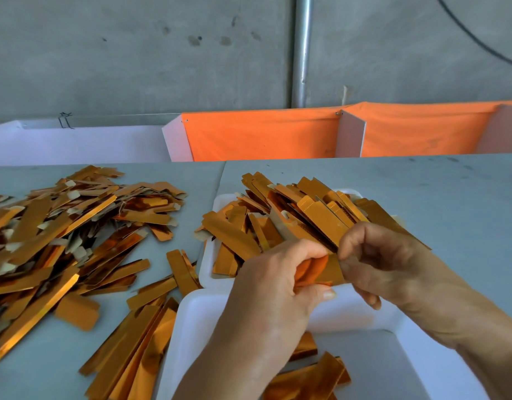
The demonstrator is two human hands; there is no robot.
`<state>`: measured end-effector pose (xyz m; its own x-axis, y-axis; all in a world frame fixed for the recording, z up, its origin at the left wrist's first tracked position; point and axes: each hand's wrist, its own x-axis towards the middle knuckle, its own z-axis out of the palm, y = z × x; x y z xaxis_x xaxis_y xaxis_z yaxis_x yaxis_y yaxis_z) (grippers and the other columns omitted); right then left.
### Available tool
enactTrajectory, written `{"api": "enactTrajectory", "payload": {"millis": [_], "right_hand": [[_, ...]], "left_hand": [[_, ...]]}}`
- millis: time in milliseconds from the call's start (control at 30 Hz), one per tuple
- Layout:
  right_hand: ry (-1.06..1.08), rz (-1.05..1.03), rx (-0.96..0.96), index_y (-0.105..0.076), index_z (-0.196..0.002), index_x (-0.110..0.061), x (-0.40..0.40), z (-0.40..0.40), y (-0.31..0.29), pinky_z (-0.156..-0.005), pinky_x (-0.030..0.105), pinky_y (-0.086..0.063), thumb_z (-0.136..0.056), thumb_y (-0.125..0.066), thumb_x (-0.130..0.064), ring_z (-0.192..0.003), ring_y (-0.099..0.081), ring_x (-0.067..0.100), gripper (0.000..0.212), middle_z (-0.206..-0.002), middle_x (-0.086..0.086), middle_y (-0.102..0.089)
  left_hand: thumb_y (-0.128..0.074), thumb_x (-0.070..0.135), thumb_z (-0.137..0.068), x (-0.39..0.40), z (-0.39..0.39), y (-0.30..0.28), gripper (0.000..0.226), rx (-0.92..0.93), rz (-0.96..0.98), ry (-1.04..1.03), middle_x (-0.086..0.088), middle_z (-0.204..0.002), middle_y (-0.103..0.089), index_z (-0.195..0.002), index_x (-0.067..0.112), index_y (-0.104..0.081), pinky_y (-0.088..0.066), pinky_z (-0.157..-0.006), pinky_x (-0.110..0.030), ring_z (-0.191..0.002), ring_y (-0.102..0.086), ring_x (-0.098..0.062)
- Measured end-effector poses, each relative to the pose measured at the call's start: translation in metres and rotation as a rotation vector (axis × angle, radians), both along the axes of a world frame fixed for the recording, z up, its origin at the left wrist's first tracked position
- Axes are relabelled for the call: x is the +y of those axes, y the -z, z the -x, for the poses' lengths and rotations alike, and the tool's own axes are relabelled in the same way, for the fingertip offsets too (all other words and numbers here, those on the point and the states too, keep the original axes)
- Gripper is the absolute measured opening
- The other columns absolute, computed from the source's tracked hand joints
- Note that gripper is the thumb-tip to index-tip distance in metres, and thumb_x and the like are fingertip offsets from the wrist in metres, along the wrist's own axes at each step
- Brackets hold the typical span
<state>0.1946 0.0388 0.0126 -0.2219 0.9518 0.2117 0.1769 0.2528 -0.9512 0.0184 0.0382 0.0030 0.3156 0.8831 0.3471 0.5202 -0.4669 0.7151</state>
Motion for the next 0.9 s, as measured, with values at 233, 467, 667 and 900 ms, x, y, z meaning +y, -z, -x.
{"api": "enactTrajectory", "payload": {"millis": [233, 467, 667, 900], "right_hand": [[-0.135, 0.209, 0.286, -0.070, -0.091, -0.009, 0.002, -0.003, 0.002, -0.046, 0.024, -0.045, -0.079, -0.054, -0.018, -0.050, -0.051, 0.018, 0.022, -0.065, 0.010, -0.053], [-0.233, 0.343, 0.486, -0.068, -0.087, -0.006, 0.006, -0.003, 0.008, -0.046, 0.023, -0.048, -0.069, -0.082, -0.028, -0.050, -0.053, 0.016, 0.032, -0.064, 0.009, -0.053], [-0.210, 0.365, 0.454, -0.067, -0.079, -0.011, 0.007, 0.000, 0.012, -0.045, 0.022, -0.046, -0.053, -0.093, -0.031, -0.048, -0.050, 0.015, 0.042, -0.058, 0.006, -0.051], [-0.151, 0.364, 0.394, -0.068, -0.080, -0.013, 0.006, 0.000, 0.008, -0.043, 0.022, -0.045, -0.067, -0.071, -0.008, -0.045, -0.051, 0.017, 0.014, -0.055, 0.008, -0.051]], "left_hand": [[-0.074, 0.033, -0.076, -0.001, 0.001, -0.002, 0.033, 0.001, -0.007, 0.009, 0.026, -0.089, -0.059, -0.106, 0.040, -0.060, -0.040, -0.075, 0.000, -0.096, -0.051, 0.012], [-0.076, 0.032, -0.075, -0.001, 0.004, -0.004, 0.031, -0.044, 0.014, 0.012, 0.024, -0.091, -0.061, -0.101, 0.039, -0.060, -0.047, -0.075, -0.010, -0.092, -0.057, 0.003], [-0.076, 0.031, -0.076, -0.001, 0.003, -0.004, 0.033, 0.009, -0.019, 0.013, 0.028, -0.093, -0.058, -0.104, 0.039, -0.059, -0.039, -0.076, -0.001, -0.094, -0.052, 0.009], [-0.074, 0.032, -0.077, 0.000, 0.004, -0.002, 0.033, 0.033, -0.020, 0.010, 0.027, -0.088, -0.058, -0.106, 0.039, -0.059, -0.039, -0.074, 0.001, -0.096, -0.049, 0.013]]}}
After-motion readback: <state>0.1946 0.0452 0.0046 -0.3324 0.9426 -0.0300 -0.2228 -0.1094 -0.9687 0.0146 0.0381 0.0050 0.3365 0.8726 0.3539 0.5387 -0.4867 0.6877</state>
